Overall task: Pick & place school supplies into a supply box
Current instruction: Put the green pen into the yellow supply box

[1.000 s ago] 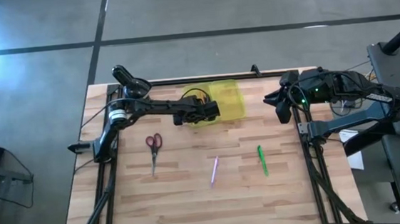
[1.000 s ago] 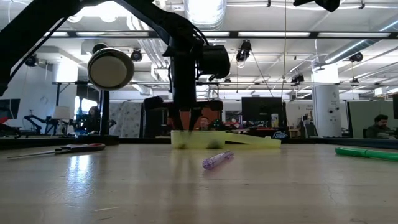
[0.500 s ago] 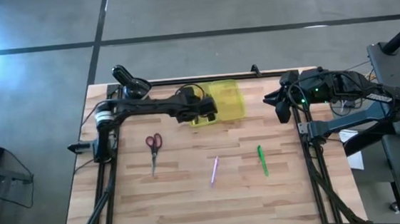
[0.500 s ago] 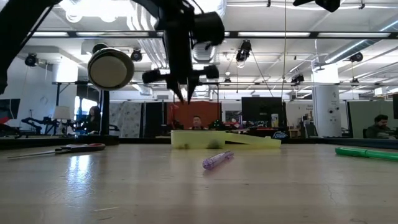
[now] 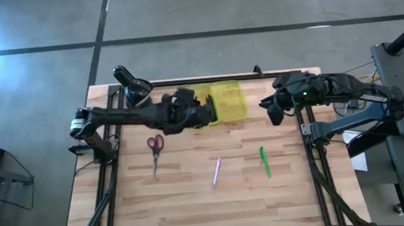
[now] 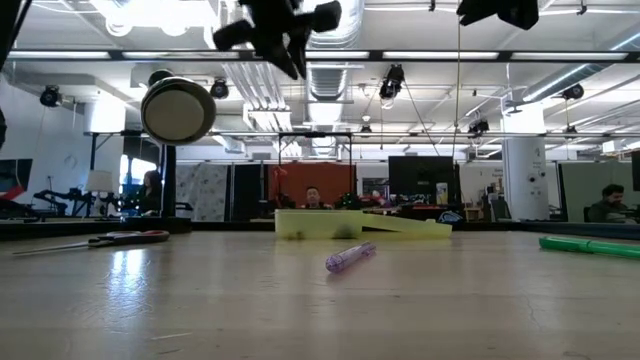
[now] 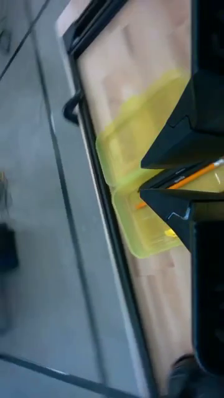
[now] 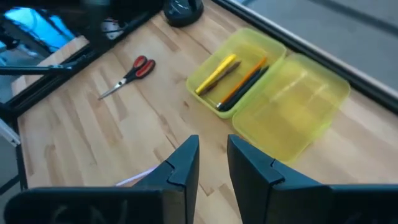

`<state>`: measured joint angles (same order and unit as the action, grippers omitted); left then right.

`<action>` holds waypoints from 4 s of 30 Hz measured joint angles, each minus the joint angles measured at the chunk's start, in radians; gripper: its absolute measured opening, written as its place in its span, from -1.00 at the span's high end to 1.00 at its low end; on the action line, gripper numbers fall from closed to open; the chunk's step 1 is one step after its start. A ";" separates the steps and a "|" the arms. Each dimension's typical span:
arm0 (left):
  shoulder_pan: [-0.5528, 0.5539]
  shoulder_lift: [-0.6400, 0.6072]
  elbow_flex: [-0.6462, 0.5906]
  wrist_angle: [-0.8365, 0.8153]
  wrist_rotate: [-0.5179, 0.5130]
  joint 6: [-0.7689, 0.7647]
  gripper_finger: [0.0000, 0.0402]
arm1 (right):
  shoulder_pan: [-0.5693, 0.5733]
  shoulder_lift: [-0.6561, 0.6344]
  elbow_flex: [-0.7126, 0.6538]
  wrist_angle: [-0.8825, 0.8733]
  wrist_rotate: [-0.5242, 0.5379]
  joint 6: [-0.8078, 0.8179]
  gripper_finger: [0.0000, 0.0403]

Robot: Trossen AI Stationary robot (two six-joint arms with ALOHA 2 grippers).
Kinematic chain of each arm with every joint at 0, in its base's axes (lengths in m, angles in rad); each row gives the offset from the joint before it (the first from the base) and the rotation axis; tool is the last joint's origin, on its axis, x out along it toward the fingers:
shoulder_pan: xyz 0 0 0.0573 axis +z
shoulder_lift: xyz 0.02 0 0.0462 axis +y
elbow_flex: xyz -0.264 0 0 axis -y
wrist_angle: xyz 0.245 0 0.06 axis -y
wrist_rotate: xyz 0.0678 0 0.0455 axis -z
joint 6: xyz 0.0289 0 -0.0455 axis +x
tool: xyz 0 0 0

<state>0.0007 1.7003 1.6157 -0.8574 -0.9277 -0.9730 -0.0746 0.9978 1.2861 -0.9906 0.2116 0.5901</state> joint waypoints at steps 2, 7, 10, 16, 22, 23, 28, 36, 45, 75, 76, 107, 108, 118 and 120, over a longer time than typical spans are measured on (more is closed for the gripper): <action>-0.029 -0.026 0.000 0.000 -0.001 0.083 0.77 | 0.000 0.024 0.000 0.000 -0.001 0.036 0.63; -0.101 -0.084 -0.001 -0.019 -0.001 0.245 0.77 | 0.000 0.079 -0.001 0.000 -0.011 0.120 0.63; -0.135 -0.117 -0.002 -0.045 0.022 0.328 0.77 | 0.000 0.103 -0.001 -0.002 -0.014 0.177 0.61; -0.186 -0.176 -0.002 -0.192 0.104 0.405 0.77 | 0.011 0.116 -0.001 -0.103 -0.056 0.338 0.57; -0.203 -0.235 -0.014 -0.340 0.127 0.409 0.77 | 0.053 0.116 -0.012 -0.286 -0.056 0.457 0.53; -0.205 -0.249 -0.027 -0.352 0.136 0.409 0.77 | 0.060 0.116 -0.018 -0.304 -0.056 0.474 0.52; -0.208 -0.329 -0.142 -0.327 0.196 0.389 0.77 | 0.089 0.116 -0.072 -0.313 -0.056 0.537 0.49; -0.248 -0.479 -0.381 -0.157 0.384 0.248 0.77 | 0.126 0.117 -0.240 -0.287 -0.140 0.638 0.38; -0.328 -0.585 -0.533 0.036 0.408 0.174 0.77 | 0.194 0.117 -0.465 0.057 -0.221 0.786 0.19; -0.345 -0.608 -0.721 0.090 0.596 0.082 0.77 | 0.233 0.326 -0.681 0.359 -0.209 0.869 0.30; -0.345 -0.608 -0.719 0.091 0.596 0.082 0.77 | 0.233 0.352 -0.676 0.369 -0.212 0.868 0.30; -0.345 -0.608 -0.720 0.107 0.567 0.057 0.77 | 0.233 0.445 -0.558 0.370 -0.208 0.655 0.84; -0.344 -0.608 -0.720 0.106 0.567 0.057 0.77 | 0.233 0.436 -0.558 0.392 -0.208 0.656 0.84; -0.344 -0.607 -0.721 0.125 0.531 0.057 0.77 | 0.215 0.346 -0.558 0.630 -0.208 0.655 0.82; -0.343 -0.607 -0.721 0.124 0.506 0.058 0.77 | 0.209 0.339 -0.558 0.687 -0.208 0.654 0.82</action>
<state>-0.3424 1.0935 0.8951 -0.7334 -0.4214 -0.9147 0.1343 1.3365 0.7280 -0.3041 0.0040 1.2443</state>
